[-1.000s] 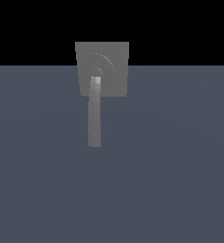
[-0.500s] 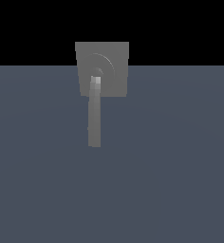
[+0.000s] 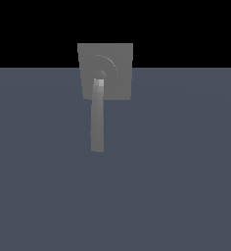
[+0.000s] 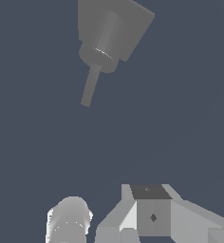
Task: Turn on the faucet by rotating a designated handle.
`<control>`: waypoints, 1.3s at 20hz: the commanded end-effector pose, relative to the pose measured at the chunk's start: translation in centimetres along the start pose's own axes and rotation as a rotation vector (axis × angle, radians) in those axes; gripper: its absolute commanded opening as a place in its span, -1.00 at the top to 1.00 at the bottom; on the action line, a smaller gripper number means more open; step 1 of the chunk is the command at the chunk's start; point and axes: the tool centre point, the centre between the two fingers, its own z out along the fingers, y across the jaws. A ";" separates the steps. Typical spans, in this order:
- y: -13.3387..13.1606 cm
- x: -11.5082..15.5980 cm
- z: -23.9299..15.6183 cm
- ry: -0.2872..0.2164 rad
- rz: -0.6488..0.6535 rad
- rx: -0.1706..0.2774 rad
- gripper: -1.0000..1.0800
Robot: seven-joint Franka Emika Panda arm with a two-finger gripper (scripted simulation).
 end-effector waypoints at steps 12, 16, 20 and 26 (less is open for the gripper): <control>-0.1 1.9 -6.7 0.001 -0.404 -0.633 1.00; -1.2 2.8 -8.9 -0.059 -0.536 -0.831 1.00; -2.8 3.8 -10.9 -0.149 -0.669 -1.026 1.00; -6.4 5.8 -13.0 -0.343 -0.868 -1.301 1.00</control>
